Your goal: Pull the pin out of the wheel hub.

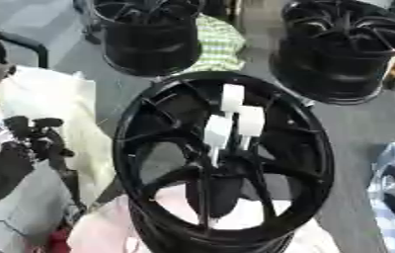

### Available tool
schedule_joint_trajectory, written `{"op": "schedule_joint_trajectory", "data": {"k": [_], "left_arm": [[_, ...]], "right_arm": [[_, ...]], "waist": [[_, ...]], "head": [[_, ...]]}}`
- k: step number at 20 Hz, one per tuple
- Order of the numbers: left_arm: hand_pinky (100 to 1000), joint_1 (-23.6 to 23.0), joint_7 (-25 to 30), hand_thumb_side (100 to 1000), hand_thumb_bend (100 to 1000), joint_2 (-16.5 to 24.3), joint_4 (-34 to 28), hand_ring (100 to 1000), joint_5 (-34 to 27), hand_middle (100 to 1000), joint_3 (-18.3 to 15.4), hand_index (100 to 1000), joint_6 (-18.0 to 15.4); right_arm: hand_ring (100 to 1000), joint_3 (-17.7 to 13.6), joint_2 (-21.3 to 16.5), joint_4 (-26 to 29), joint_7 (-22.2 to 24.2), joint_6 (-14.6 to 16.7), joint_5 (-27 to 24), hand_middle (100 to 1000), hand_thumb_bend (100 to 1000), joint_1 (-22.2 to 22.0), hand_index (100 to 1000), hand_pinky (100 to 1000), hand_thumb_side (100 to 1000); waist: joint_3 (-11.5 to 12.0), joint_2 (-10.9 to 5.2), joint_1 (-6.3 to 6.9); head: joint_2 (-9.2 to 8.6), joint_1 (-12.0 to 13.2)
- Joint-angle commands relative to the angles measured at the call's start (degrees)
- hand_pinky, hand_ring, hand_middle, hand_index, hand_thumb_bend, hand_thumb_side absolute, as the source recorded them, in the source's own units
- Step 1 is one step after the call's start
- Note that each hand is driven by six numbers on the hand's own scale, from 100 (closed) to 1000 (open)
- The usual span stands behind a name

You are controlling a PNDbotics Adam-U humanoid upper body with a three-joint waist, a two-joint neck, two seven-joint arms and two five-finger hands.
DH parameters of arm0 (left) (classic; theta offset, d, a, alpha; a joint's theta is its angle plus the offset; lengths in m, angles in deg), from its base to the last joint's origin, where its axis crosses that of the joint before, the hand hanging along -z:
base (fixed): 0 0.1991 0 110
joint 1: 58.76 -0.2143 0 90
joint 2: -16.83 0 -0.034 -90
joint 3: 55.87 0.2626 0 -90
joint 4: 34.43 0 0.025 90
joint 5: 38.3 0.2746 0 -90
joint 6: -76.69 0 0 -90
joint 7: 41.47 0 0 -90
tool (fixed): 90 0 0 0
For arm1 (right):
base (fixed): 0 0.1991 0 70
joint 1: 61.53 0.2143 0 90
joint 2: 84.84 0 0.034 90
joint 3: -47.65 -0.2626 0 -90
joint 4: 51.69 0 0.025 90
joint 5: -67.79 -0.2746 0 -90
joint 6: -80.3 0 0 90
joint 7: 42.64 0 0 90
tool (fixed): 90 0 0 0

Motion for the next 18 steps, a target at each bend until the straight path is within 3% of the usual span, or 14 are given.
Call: {"op": "schedule_joint_trajectory", "data": {"k": [1,4,9,12,14,18], "left_arm": [[725,0.5,0.2,918,100,1.3,-1.2,408,0.1,537,-0.2,826,0.3],[725,0.5,0.2,918,100,1.5,-1.4,405,0.0,537,-0.1,826,0.4],[725,0.5,0.2,917,100,1.8,-1.5,398,0.1,537,0.2,826,0.5],[725,0.5,0.2,917,100,2.0,-1.5,396,0.0,537,0.5,826,0.5],[725,0.5,0.2,917,100,2.1,-1.6,396,0.1,537,0.7,826,0.6],[725,0.4,0.2,918,100,2.2,-1.6,387,0.3,537,1.1,826,0.5]], "right_arm": [[672,-1.2,-10.0,4.5,1.5,1.4,-0.7,733,207,0.3,807,729,192],[680,-0.8,-18.8,4.8,5.0,6.2,-3.7,741,225,0.6,815,736,212],[718,0.3,-31.5,4.8,14.4,11.2,-11.9,773,363,4.2,846,753,251],[771,1.8,-37.3,4.8,22.6,11.7,-17.1,820,458,9.1,886,781,270],[783,3.0,-40.0,4.8,29.2,10.9,-20.6,831,469,13.3,892,787,275],[840,6.6,-42.2,4.8,40.5,6.0,-25.3,881,548,22.4,917,811,295]], "waist": [[0.2,-0.55,-0.07],[0.3,-0.58,-0.30],[0.6,-0.71,-0.66],[0.9,-0.83,-0.86],[1.2,-0.90,-1.00],[1.7,-0.94,-1.29]], "head": [[-0.09,-0.3],[-0.09,-0.3],[-0.09,-0.4],[-0.09,-0.8],[-0.09,-1.0],[-0.09,-1.6]]}}
